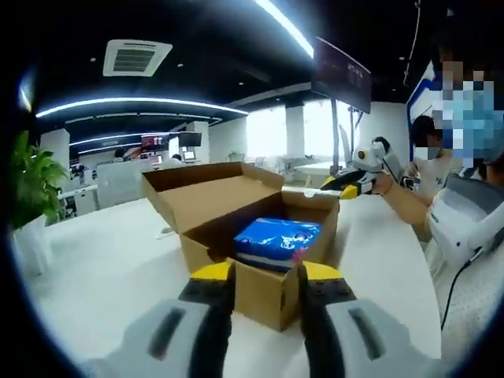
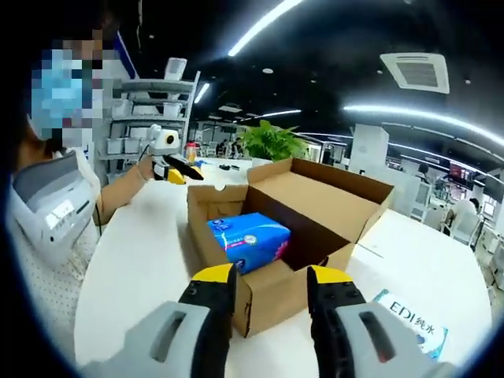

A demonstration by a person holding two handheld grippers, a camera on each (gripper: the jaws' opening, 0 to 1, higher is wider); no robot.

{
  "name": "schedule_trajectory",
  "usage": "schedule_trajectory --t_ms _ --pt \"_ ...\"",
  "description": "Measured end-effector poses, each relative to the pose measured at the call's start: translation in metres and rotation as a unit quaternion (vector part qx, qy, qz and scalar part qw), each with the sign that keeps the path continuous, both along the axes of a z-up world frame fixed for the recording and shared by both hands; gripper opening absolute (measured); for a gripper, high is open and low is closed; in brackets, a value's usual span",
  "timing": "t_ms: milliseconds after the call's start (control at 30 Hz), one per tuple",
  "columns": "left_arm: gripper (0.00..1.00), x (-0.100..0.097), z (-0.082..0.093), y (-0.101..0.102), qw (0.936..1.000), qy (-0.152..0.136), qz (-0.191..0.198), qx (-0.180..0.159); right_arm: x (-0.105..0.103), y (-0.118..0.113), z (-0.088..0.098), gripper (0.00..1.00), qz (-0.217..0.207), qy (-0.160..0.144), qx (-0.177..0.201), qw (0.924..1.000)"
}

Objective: Operate the shoe box by opening the lid, removing the specified soft item, and placing it in the target area until the item is outside and the box remains undamaged.

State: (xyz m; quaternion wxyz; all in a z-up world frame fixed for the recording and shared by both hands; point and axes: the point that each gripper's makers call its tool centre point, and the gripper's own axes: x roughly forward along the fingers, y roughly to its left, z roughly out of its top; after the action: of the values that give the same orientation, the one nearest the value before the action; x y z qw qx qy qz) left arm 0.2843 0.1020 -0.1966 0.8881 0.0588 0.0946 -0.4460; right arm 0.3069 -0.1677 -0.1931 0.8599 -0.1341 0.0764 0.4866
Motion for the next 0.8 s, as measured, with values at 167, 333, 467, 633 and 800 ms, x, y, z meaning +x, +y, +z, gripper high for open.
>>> schedule_trajectory --t_ms 167,333,467,633,800 --pt "0.32 0.004 -0.014 -0.002 0.9997 0.013 0.003 0.022 -0.003 0.003 -0.010 0.37 0.007 0.003 -0.026 0.9996" --pt "0.29 0.003 -0.016 -0.004 0.9994 0.027 -0.004 0.019 -0.002 0.005 -0.016 0.36 0.007 0.002 -0.040 0.9992" --pt "0.29 0.002 -0.017 -0.006 0.9994 0.028 -0.002 0.020 -0.002 0.005 -0.016 0.36 0.008 0.001 -0.038 0.9992" --pt "0.28 0.001 -0.017 -0.008 0.9993 0.029 0.003 0.024 0.001 0.004 -0.017 0.35 0.010 0.000 -0.032 0.9994" --pt "0.28 0.001 -0.017 -0.009 0.9991 0.029 0.008 0.029 0.004 0.005 -0.018 0.36 0.010 -0.004 -0.023 0.9997"
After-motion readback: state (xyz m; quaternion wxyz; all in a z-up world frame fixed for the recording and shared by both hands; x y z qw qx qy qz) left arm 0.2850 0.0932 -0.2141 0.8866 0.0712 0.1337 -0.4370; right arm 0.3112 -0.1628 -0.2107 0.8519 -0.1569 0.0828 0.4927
